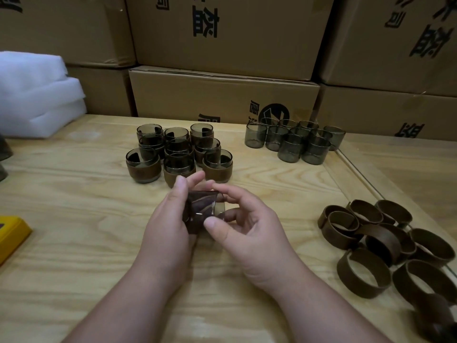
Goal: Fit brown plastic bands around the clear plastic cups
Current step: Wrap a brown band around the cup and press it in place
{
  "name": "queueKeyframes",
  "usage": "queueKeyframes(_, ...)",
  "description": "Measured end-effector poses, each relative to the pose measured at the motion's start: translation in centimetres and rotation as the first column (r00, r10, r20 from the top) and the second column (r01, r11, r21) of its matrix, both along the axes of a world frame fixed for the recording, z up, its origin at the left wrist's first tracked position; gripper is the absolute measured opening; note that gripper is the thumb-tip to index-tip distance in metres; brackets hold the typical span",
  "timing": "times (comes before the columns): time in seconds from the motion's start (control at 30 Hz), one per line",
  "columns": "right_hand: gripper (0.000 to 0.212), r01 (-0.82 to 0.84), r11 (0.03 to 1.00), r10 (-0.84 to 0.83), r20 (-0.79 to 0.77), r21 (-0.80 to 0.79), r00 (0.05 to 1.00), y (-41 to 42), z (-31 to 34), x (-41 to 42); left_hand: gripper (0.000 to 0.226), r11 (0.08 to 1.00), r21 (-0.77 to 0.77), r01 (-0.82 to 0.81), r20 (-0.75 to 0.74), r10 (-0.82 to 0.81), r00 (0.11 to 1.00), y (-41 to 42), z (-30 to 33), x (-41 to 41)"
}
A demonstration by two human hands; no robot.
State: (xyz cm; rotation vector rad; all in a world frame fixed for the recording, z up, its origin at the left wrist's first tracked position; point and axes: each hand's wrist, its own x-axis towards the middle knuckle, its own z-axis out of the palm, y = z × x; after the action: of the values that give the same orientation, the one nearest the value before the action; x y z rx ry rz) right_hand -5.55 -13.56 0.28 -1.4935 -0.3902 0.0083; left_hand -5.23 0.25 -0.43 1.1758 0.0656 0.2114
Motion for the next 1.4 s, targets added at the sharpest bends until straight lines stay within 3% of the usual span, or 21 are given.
queueKeyframes(0.23, 0.053, -0.023, 0.999, 0.023, 0.003, -0.028, 1.000, 0.1, -0.3, 0.1, 0.050, 0.999, -0.036, 0.003, -0.048, -0.005, 0.999, 0.3, -0.3, 0.6)
queueKeyframes(0.4, 0.043, 0.096, 0.994, -0.099, -0.070, -0.057, 0.993, 0.5, -0.4, 0.5, 0.038, 0.999, 0.024, 0.041, 0.034, -0.042, 0.999, 0.4, -0.7, 0.7)
queueKeyframes(0.6, 0.042, 0.215, 0.976, -0.214, -0.080, 0.012, 0.974, 0.6, -0.5, 0.5, 0.039, 0.996, 0.057, 0.072, 0.124, -0.078, 0.989, 0.3, -0.7, 0.6)
queueKeyframes(0.87, 0.025, 0.409, 0.879, -0.342, -0.275, 0.245, 0.899, -0.1, -0.3, 1.5, 0.036, 0.968, 0.187, 0.166, 0.110, -0.188, 0.976, -0.4, -0.4, 0.0)
queueKeyframes(0.93, 0.024, 0.418, 0.866, -0.348, -0.269, 0.274, 0.898, -0.1, -0.2, 1.5, 0.028, 0.968, 0.194, 0.157, 0.095, -0.178, 0.979, -0.5, -0.2, 0.0)
queueKeyframes(1.17, 0.027, 0.349, 0.883, -0.291, -0.218, 0.314, 0.932, -0.6, -0.2, 1.3, 0.051, 0.961, 0.200, 0.191, 0.094, -0.213, 0.973, -0.7, 0.1, -0.1)
queueKeyframes(1.33, 0.039, 0.286, 0.930, -0.264, -0.123, 0.230, 0.957, -0.7, -0.3, 1.1, 0.026, 0.958, 0.225, 0.180, 0.091, -0.204, 0.975, -0.6, 0.0, -0.2)
queueKeyframes(1.4, 0.039, 0.274, 0.947, -0.265, -0.076, 0.166, 0.961, -0.6, -0.3, 1.0, 0.033, 0.955, 0.236, 0.179, 0.098, -0.207, 0.973, -0.6, 0.0, -0.2)
